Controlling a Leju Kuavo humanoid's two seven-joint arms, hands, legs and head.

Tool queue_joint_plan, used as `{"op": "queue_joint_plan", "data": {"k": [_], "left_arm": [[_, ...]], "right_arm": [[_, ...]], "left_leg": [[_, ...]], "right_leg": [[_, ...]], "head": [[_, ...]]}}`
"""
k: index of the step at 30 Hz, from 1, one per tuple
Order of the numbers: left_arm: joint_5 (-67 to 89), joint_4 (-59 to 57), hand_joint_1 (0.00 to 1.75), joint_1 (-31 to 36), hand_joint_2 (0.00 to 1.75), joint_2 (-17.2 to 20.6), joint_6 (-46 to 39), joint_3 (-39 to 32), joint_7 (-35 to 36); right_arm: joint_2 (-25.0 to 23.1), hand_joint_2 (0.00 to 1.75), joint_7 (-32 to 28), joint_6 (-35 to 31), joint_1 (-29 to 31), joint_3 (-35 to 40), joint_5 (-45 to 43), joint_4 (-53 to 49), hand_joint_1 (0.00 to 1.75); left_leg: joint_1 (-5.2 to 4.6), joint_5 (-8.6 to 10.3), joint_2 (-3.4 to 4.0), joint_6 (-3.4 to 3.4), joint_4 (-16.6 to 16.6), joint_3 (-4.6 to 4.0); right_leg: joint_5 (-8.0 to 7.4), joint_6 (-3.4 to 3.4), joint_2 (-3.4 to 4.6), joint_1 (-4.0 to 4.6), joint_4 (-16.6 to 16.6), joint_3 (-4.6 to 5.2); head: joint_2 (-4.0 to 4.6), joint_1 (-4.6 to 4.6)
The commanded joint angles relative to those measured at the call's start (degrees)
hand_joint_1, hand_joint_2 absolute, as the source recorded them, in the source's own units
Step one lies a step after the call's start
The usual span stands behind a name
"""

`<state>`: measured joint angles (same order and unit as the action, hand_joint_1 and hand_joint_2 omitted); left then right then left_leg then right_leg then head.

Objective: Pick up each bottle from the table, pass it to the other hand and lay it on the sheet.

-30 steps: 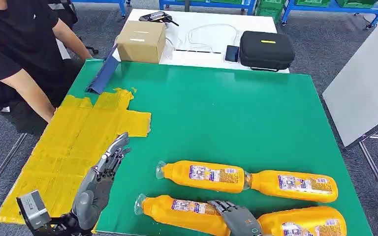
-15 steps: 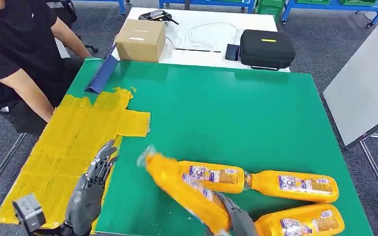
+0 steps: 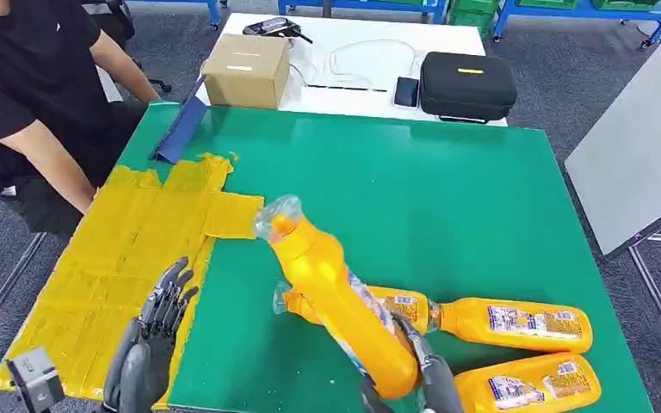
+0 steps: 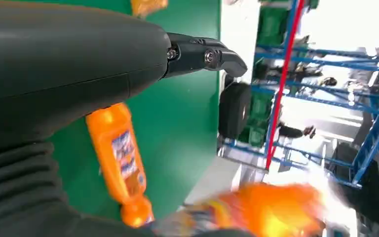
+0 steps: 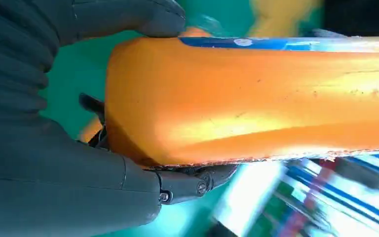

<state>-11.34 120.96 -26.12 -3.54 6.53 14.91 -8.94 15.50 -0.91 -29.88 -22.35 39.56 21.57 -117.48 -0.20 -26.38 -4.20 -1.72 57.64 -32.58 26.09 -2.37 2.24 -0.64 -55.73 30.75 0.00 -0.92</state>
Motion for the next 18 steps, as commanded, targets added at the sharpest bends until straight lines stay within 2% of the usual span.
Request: {"op": "queue_joint_plan", "data": {"k": [1, 9, 10, 12, 18], "left_arm": [[-3.1, 0.07, 0.0, -0.6, 1.75, -2.24, 1.51, -1.26, 1.3], [-16.49, -1.14, 0.0, 2.89, 1.75, 1.55, 2.96, 4.97, 4.02], [-17.29, -1.12, 0.0, 3.32, 1.75, 1.78, 2.94, 5.4, 4.03], [-18.84, -0.93, 0.0, 4.17, 1.75, 2.23, 3.23, 6.26, 4.13], [-19.36, -0.9, 0.0, 4.31, 1.75, 2.35, 3.34, 6.4, 4.23]], "right_arm": [[-2.39, 1.75, -4.83, 0.83, -0.67, -2.29, 3.22, -4.59, 1.75], [-1.42, 1.75, -3.39, 5.56, 5.76, 3.9, 12.74, -0.92, 1.75], [-1.5, 1.75, -3.15, 6.62, 6.51, 4.55, 12.21, -0.62, 1.75], [-1.73, 1.75, -2.38, 9.52, 8.0, 5.41, 11.76, 0.17, 1.75], [-1.82, 1.75, -2.31, 9.81, 8.13, 5.41, 11.79, 0.25, 1.75]], "left_leg": [[0.03, -0.06, 0.27, 0.11, 0.0, 0.08], [0.02, 0.01, 0.35, 0.11, -0.05, 0.08], [0.04, 0.0, 0.47, 0.14, -0.05, 0.11], [0.01, 0.03, 0.24, 0.06, -0.06, 0.06], [0.03, 0.0, 0.31, 0.1, -0.08, 0.19]], "right_leg": [[0.06, 0.09, -0.18, 0.06, 0.02, -0.09], [-0.02, 0.09, -0.1, 0.05, 0.06, -0.04], [-0.03, 0.11, -0.13, 0.08, 0.08, -0.09], [-0.03, 0.06, -0.07, 0.03, 0.06, -0.04], [0.02, 0.1, -0.19, 0.07, 0.09, -0.2]], "head": [[0.0, 0.0], [0.0, 0.0], [0.0, 0.0], [0.0, 0.02], [0.0, 0.02]]}}
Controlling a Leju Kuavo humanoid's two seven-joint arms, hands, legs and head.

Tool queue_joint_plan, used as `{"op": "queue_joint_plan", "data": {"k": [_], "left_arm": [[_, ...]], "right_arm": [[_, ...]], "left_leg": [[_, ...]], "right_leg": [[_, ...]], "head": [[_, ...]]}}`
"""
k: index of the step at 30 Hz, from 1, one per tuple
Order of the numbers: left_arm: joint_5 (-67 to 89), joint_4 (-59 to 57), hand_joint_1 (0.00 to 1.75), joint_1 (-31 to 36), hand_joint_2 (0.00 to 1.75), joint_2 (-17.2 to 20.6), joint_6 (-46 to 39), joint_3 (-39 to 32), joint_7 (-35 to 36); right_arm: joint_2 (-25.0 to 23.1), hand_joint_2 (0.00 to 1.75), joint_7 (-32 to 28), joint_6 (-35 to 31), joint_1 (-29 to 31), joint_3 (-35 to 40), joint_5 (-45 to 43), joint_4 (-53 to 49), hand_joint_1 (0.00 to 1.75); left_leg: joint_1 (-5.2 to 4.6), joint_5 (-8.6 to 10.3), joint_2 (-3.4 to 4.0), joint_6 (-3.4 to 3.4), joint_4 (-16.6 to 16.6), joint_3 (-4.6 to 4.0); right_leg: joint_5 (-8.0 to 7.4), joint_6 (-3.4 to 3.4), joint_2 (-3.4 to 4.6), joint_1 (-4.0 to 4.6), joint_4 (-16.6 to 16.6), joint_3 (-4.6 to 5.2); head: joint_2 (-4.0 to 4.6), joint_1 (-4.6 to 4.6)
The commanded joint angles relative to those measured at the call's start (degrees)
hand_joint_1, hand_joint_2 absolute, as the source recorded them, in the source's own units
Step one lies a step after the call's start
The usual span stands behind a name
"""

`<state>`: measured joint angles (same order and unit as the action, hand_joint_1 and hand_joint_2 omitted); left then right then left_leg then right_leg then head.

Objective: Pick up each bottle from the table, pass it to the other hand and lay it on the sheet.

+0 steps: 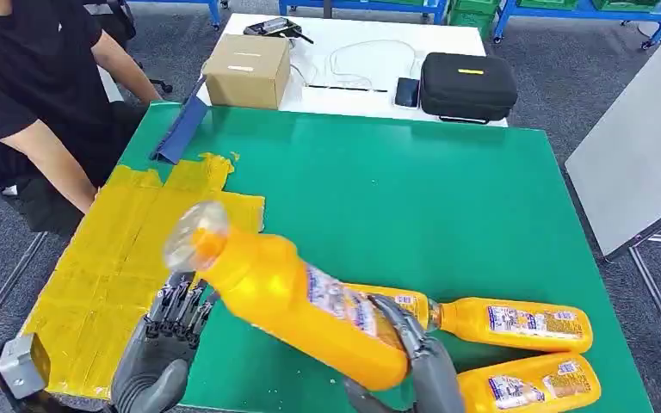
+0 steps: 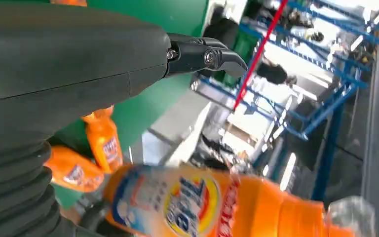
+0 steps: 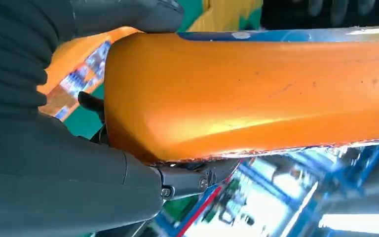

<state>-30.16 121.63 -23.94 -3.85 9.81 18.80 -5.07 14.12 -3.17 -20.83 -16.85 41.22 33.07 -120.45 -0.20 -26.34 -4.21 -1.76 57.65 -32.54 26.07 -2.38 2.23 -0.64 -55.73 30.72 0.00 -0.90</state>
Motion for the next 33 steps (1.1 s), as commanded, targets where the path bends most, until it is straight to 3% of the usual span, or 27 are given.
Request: {"op": "queue_joint_plan", "data": {"k": [1, 5, 7, 33], "left_arm": [[-1.04, -1.49, 0.0, 2.2, 1.75, 2.85, 0.23, 2.61, 0.37], [-6.36, -1.36, 0.0, 2.39, 1.75, 3.94, 2.36, 3.74, -0.73], [-7.84, -1.49, 0.0, 1.71, 1.75, 4.47, 3.36, 3.9, -1.51], [-9.52, -1.71, 0.0, 2.51, 1.75, 4.55, 4.0, 4.19, -1.12]], "right_arm": [[-0.28, 1.75, -0.04, 1.4, 2.7, 3.89, 0.06, 3.25, 1.75], [-0.9, 1.75, 0.13, 6.65, 3.96, 4.94, -0.02, 4.71, 1.75], [-4.13, 1.75, 2.22, 10.26, 6.22, 5.09, 0.43, 6.67, 1.75], [-4.77, 1.75, 2.56, 12.87, 6.23, 4.4, 0.48, 6.86, 1.75]], "left_leg": [[0.01, -0.03, 0.28, 0.11, -0.08, 0.13], [0.01, -0.01, 0.22, 0.1, -0.06, 0.08], [0.02, -0.02, 0.35, 0.13, -0.09, 0.11], [0.03, -0.02, 0.34, 0.13, -0.07, 0.09]], "right_leg": [[0.03, 0.08, -0.12, 0.05, 0.08, -0.14], [0.02, 0.08, -0.13, 0.04, 0.06, -0.09], [0.0, 0.1, -0.07, 0.06, 0.09, -0.09], [0.03, 0.1, -0.17, 0.07, 0.08, -0.1]], "head": [[0.0, -0.02], [0.0, -0.02], [0.0, -0.02], [0.0, -0.02]]}}
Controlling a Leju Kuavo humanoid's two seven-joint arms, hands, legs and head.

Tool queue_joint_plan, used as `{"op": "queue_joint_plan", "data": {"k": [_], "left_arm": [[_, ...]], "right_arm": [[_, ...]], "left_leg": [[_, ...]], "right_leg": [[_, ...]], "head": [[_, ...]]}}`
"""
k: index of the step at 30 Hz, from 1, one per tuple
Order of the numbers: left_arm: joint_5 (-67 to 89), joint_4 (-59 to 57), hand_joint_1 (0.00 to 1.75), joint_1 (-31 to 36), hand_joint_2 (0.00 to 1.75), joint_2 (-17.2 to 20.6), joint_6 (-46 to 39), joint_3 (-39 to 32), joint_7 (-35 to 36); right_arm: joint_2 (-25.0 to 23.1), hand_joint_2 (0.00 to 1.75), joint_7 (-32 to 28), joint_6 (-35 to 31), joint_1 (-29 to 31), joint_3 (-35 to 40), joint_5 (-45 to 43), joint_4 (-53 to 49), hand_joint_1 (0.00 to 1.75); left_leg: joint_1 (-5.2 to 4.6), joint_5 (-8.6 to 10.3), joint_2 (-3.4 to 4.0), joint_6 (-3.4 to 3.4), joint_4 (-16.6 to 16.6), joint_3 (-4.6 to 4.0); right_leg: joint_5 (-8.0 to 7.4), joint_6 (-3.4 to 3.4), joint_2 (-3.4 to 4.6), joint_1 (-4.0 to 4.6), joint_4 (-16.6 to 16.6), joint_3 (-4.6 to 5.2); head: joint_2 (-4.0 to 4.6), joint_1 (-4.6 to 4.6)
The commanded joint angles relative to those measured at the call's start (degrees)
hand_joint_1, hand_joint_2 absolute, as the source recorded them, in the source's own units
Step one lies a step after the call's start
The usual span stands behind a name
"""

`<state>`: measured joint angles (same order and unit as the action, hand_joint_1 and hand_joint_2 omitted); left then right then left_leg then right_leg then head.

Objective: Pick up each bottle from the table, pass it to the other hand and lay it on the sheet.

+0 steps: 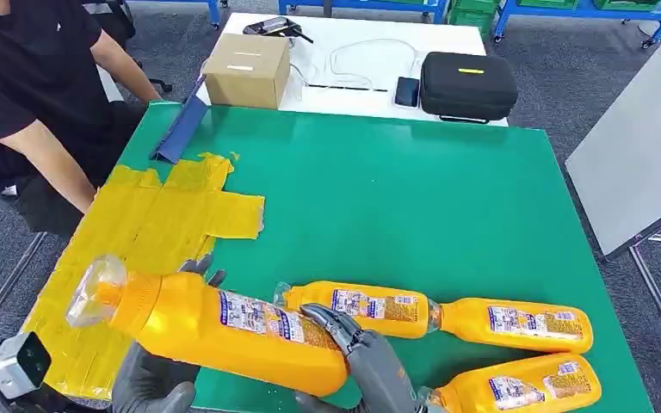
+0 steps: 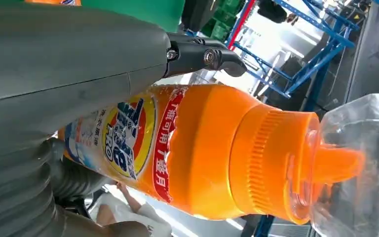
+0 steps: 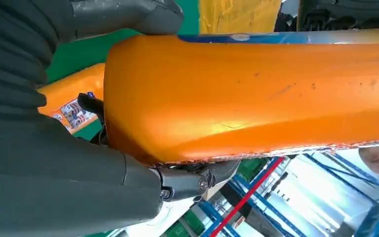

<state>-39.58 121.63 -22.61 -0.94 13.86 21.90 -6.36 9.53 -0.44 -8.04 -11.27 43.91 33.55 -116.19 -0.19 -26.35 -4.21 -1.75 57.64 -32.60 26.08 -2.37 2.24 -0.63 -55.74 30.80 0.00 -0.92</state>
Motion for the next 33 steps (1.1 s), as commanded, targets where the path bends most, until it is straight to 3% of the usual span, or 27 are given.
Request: {"op": "queue_joint_plan", "data": {"k": [1, 13, 15, 17, 26, 27, 28, 29, 33], "left_arm": [[-0.1, -1.71, 0.0, 1.18, 1.75, 1.64, -0.05, 1.09, 0.17], [2.99, 0.08, 0.0, 3.06, 1.75, 0.96, 0.46, 1.27, 0.14], [3.3, -0.03, 0.0, 4.23, 1.75, 1.36, 1.27, 1.71, 1.3], [3.64, -0.21, 0.0, 5.1, 1.75, 1.04, 1.32, 1.8, 2.21], [4.1, -0.4, 0.05, 5.18, 1.75, 0.9, 1.78, 1.87, 2.83], [4.34, -0.36, 0.54, 5.21, 1.75, 0.9, 1.8, 1.84, 2.83], [4.37, -0.35, 1.59, 5.24, 1.75, 0.98, 1.93, 1.92, 2.84], [4.5, -0.37, 1.75, 5.28, 1.75, 1.02, 2.06, 1.99, 2.85], [4.75, -0.33, 1.75, 5.47, 1.75, 1.08, 2.4, 2.15, 2.84]], "right_arm": [[-0.18, 1.75, -0.17, 0.09, 0.64, 1.71, 0.0, 2.6, 1.75], [-1.16, 1.75, -0.22, 6.32, 1.86, 2.0, -0.04, 3.69, 1.75], [-0.53, 1.75, -0.24, 12.64, 3.95, 3.85, -0.72, 4.25, 1.75], [-1.67, 1.75, -0.18, 14.24, 4.46, 3.47, -0.41, 5.25, 1.75], [-2.05, 1.75, -0.37, 15.83, 3.78, 2.43, -0.26, 4.91, 1.75], [-2.1, 1.75, -0.37, 15.89, 3.72, 2.36, -0.26, 4.87, 1.75], [-2.11, 1.75, -0.36, 15.93, 3.72, 2.32, -0.24, 4.85, 1.75], [-2.13, 1.75, -0.35, 16.05, 3.7, 2.29, -0.2, 4.85, 1.75], [-2.23, 1.75, -0.33, 16.37, 3.69, 2.21, -0.08, 4.82, 1.75]], "left_leg": [[0.01, -0.01, 0.3, 0.1, -0.07, 0.13], [0.05, -0.02, 0.35, 0.14, -0.05, 0.12], [0.03, -0.02, 0.35, 0.14, -0.03, 0.12], [0.02, 0.01, 0.22, 0.07, -0.03, 0.05], [0.03, -0.02, 0.25, 0.1, -0.05, 0.12], [0.03, -0.03, 0.31, 0.13, -0.07, 0.16], [0.01, -0.01, 0.25, 0.1, -0.06, 0.12], [0.03, -0.01, 0.21, 0.08, -0.03, 0.07], [0.03, -0.01, 0.27, 0.12, -0.04, 0.1]], "right_leg": [[0.01, 0.08, -0.13, 0.05, 0.09, -0.15], [0.0, 0.1, -0.14, 0.09, 0.07, -0.15], [0.01, 0.11, -0.17, 0.08, 0.05, -0.14], [-0.02, 0.06, -0.06, 0.04, 0.04, -0.06], [0.02, 0.07, -0.15, 0.07, 0.08, -0.16], [0.04, 0.1, -0.21, 0.07, 0.09, -0.21], [0.02, 0.07, -0.18, 0.05, 0.07, -0.16], [0.01, 0.06, -0.12, 0.05, 0.05, -0.11], [0.02, 0.09, -0.2, 0.07, 0.07, -0.14]], "head": [[0.0, 0.0], [0.0, 0.02], [0.0, 0.02], [0.0, 0.0], [0.0, 0.02], [0.0, 0.0], [0.0, 0.02], [0.0, 0.02], [0.0, 0.0]]}}
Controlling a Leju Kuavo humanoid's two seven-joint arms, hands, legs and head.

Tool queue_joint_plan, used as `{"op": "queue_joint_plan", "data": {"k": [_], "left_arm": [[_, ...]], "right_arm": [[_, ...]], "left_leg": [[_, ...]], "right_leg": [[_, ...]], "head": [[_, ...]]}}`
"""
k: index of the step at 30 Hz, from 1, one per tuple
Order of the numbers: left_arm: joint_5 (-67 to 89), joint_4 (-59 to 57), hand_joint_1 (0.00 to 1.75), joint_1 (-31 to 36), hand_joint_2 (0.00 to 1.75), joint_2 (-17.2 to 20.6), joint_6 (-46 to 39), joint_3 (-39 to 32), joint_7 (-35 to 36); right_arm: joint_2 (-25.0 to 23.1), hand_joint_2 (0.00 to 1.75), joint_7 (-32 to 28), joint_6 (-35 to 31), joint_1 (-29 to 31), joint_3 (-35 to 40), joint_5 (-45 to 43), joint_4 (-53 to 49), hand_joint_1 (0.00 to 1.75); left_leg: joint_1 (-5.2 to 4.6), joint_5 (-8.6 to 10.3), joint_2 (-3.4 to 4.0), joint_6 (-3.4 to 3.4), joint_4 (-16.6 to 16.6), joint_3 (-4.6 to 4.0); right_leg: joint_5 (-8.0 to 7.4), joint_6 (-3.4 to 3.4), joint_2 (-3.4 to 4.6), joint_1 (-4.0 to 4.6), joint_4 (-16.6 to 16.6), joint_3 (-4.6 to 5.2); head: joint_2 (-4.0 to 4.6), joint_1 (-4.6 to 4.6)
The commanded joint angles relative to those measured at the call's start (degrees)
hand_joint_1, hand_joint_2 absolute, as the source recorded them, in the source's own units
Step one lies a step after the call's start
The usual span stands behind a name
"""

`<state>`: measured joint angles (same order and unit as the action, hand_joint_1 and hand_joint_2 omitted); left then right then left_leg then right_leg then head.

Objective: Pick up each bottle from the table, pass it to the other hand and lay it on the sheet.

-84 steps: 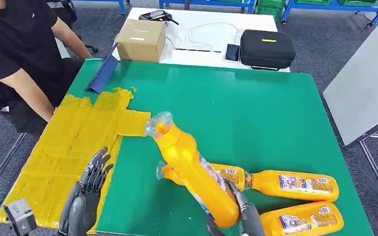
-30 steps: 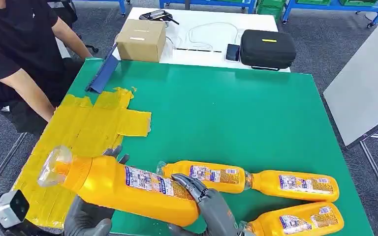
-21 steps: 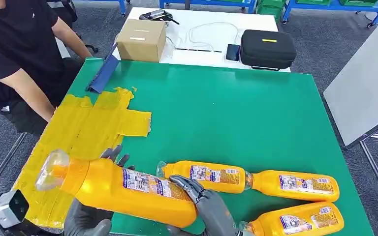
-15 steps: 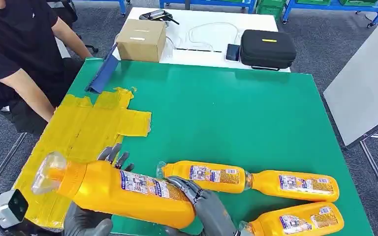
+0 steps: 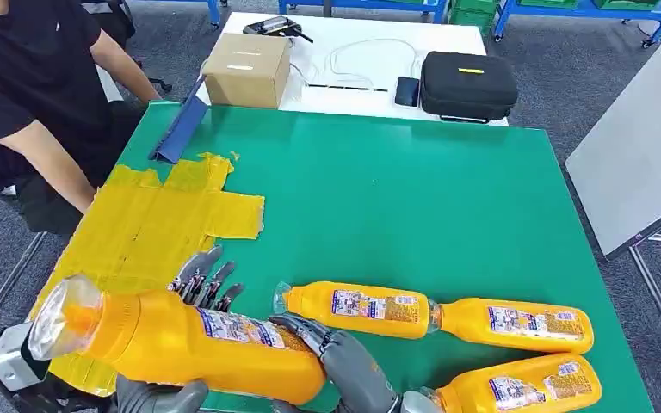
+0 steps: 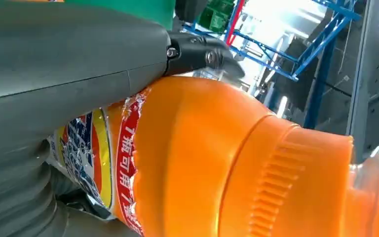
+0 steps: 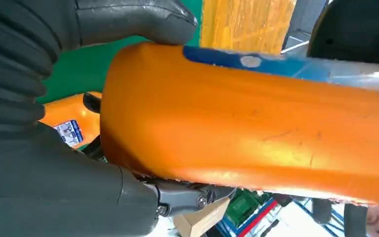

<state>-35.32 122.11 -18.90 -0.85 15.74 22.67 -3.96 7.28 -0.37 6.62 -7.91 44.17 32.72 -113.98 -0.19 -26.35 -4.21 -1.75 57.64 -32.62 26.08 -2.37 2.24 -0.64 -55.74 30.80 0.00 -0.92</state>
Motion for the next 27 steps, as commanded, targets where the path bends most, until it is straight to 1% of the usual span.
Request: {"op": "queue_joint_plan", "data": {"k": [1, 2, 7, 8, 10, 11, 13, 14, 19, 20, 21, 22, 23, 24, 25, 27], "left_arm": [[0.49, -0.81, 1.75, 1.76, 1.75, 0.99, 0.52, 1.39, 0.43], [0.49, -0.81, 1.75, 1.76, 1.75, 0.99, 0.52, 1.39, 0.43], [1.45, -0.78, 1.75, 1.9, 1.75, 1.1, 0.92, 1.56, 0.21], [2.05, -0.61, 1.75, 1.86, 1.75, 1.01, 0.77, 1.45, 0.1], [2.8, -0.44, 1.75, 1.82, 1.75, 0.93, 0.65, 1.34, -0.07], [2.8, -0.44, 1.75, 1.82, 1.75, 0.93, 0.65, 1.34, -0.07], [2.8, -0.44, 1.75, 1.82, 1.75, 0.93, 0.65, 1.34, -0.07], [2.8, -0.44, 1.75, 1.82, 1.75, 0.93, 0.65, 1.34, -0.07], [2.8, -0.44, 1.75, 1.82, 1.75, 0.93, 0.65, 1.34, -0.07], [2.8, -0.44, 1.75, 1.82, 1.75, 0.93, 0.65, 1.34, -0.07], [5.01, -0.05, 1.75, 1.59, 1.75, 0.8, 0.29, 1.07, -0.47], [8.95, 0.58, 1.75, 1.18, 1.75, 0.51, -0.4, 0.53, -1.22], [13.12, 1.3, 1.75, 0.76, 1.75, 0.21, -1.23, -0.1, -1.91], [17.22, 1.98, 1.75, 0.35, 1.75, -0.05, -2.2, -0.81, -2.64], [25.68, 2.94, 1.75, -0.53, 1.75, -0.51, -3.98, -1.62, -3.34], [37.87, 3.65, 1.75, -1.8, 1.75, -1.26, -6.91, -3.11, -4.14]], "right_arm": [[0.02, 1.75, -0.39, 1.71, 0.34, 1.94, 0.75, 2.62, 1.75], [0.02, 1.75, -0.39, 1.71, 0.34, 1.94, 0.75, 2.62, 1.75], [-0.1, 1.75, 0.09, 2.14, -0.06, 1.48, 0.9, 2.38, 1.75], [-0.19, 1.75, 0.49, 1.78, -0.37, 1.13, 1.0, 2.31, 1.75], [-0.28, 1.75, 0.76, 1.22, -0.63, 0.86, 1.22, 2.23, 1.75], [-0.28, 1.75, 0.76, 1.22, -0.63, 0.86, 1.22, 2.23, 1.75], [-0.28, 1.75, 0.76, 1.22, -0.63, 0.86, 1.22, 2.23, 1.75], [-0.28, 1.75, 0.76, 1.22, -0.63, 0.86, 1.22, 2.23, 1.75], [-0.28, 1.75, 0.76, 1.22, -0.63, 0.86, 1.22, 2.23, 1.75], [-0.28, 1.75, 0.76, 1.22, -0.63, 0.86, 1.22, 2.23, 1.75], [-0.41, 1.75, 1.39, -0.32, -1.25, 0.34, 1.97, 1.92, 0.3], [-0.42, 1.75, 2.38, -2.54, -1.97, -0.29, 2.78, 1.58, 0.0], [-0.28, 1.75, 2.93, -4.18, -2.73, -0.79, 2.72, 1.08, 0.0], [-0.13, 1.75, 3.5, -6.04, -3.55, -1.46, 2.67, 0.62, 0.0], [2.08, 1.75, 3.51, -10.62, -6.04, -2.03, 2.26, -0.6, 0.0], [6.55, 1.75, 2.12, -17.28, -9.76, -2.04, 1.2, -2.01, 0.0]], "left_leg": [[0.02, 0.0, 0.21, 0.09, -0.04, 0.09], [0.04, -0.01, 0.31, 0.13, -0.05, 0.13], [0.03, 0.0, 0.17, 0.07, -0.03, 0.06], [0.03, -0.01, 0.28, 0.11, -0.04, 0.11], [0.02, 0.0, 0.16, 0.07, -0.03, 0.06], [0.05, -0.05, 0.35, 0.15, -0.04, 0.17], [0.01, -0.01, 0.17, 0.06, -0.03, 0.07], [0.03, -0.04, 0.32, 0.11, -0.04, 0.15], [0.01, 0.01, 0.11, 0.05, -0.02, 0.03], [0.03, 0.0, 0.24, 0.1, -0.04, 0.08], [0.01, 0.0, 0.19, 0.08, -0.04, 0.06], [0.03, 0.0, 0.14, 0.07, -0.02, 0.05], [0.03, -0.02, 0.23, 0.1, -0.03, 0.09], [0.02, -0.01, 0.16, 0.07, -0.02, 0.05], [0.03, -0.04, 0.25, 0.11, -0.02, 0.11], [0.03, -0.03, 0.1, 0.05, -0.01, 0.05]], "right_leg": [[0.0, 0.07, -0.15, 0.05, 0.05, -0.11], [0.01, 0.1, -0.18, 0.08, 0.08, -0.15], [0.0, 0.05, -0.11, 0.05, 0.05, -0.09], [0.01, 0.08, -0.17, 0.07, 0.07, -0.13], [0.01, 0.05, -0.15, 0.05, 0.05, -0.09], [0.05, 0.11, -0.27, 0.1, 0.08, -0.22], [0.01, 0.05, -0.1, 0.04, 0.05, -0.08], [0.04, 0.09, -0.18, 0.08, 0.08, -0.18], [0.0, 0.04, -0.09, 0.03, 0.03, -0.04], [0.01, 0.07, -0.16, 0.06, 0.05, -0.1], [0.01, 0.06, -0.13, 0.04, 0.05, -0.08], [0.01, 0.05, -0.11, 0.05, 0.04, -0.07], [0.02, 0.07, -0.17, 0.06, 0.05, -0.11], [0.02, 0.05, -0.14, 0.05, 0.04, -0.08], [0.05, 0.08, -0.22, 0.07, 0.06, -0.16], [0.05, 0.04, -0.21, 0.05, 0.06, -0.12]], "head": [[0.0, 0.02], [0.0, 0.0], [0.0, 0.0], [0.0, 0.0], [0.0, 0.0], [0.0, 0.02], [0.0, 0.0], [0.0, 0.0], [0.0, 0.0], [0.0, 0.02], [0.0, 0.0], [0.0, 0.0], [0.0, 0.0], [0.0, 0.0], [0.0, 0.0], [0.0, 0.02]]}}
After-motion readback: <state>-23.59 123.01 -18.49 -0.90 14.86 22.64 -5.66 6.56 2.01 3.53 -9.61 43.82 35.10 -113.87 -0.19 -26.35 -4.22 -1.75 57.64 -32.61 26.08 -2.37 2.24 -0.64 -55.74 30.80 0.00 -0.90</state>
